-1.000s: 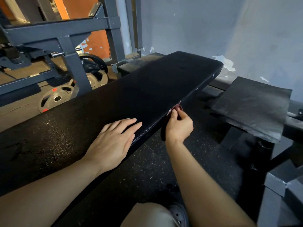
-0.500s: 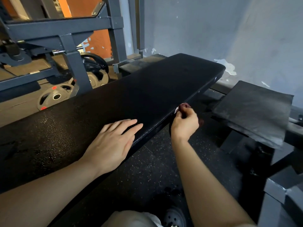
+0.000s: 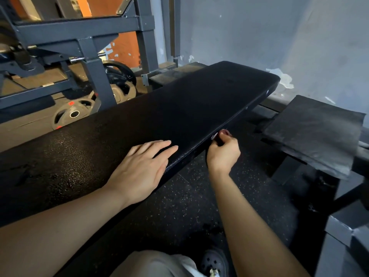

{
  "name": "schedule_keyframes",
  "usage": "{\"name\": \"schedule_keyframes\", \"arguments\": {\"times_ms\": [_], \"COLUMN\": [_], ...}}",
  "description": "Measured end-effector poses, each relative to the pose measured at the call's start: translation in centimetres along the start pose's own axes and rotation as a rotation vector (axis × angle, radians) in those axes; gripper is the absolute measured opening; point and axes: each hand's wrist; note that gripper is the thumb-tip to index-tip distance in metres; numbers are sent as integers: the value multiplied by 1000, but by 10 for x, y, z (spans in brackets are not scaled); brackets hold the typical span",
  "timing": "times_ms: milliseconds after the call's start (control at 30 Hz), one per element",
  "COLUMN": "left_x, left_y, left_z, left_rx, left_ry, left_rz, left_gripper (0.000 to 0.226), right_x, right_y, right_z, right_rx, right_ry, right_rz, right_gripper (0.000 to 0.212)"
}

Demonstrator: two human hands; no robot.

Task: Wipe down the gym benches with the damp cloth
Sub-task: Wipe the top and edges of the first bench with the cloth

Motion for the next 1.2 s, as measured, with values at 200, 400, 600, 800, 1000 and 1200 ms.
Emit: {"name": "schedule_keyframes", "arguments": {"times_ms": [200, 400, 600, 800, 1000, 1200], "left_x": [-1, -1, -1, -2, -2, -1], "left_y": [0, 0, 0, -1, 0, 0], "left_z": [0, -1, 1, 0, 0, 1], "left_rx": [-4, -5, 3, 1, 3, -4], "left_ry": [-5, -4, -10, -24, -7, -1], "left_rz": [8, 1, 7, 29, 14, 12], "left_gripper": [55, 56, 53, 55, 54, 54], "right_x": [19, 9, -2, 12, -7, -6], "right_y": [98, 41, -12, 80, 8, -15], "right_z": [-20, -6, 9, -18, -7, 2], "right_rx": [-151, -129, -64, -160, -64, 32], "right_ry": [11, 73, 39, 29, 8, -113], "right_rz": [136, 24, 71, 176, 77, -78], "right_gripper": [43, 38, 43, 56, 43, 28]}}
Point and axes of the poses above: each hand's wrist, its own y-axis away from the middle knuckle, its own x-axis out of the palm, z = x × y, and after that the axes turned 8 degrees about z, right-handed
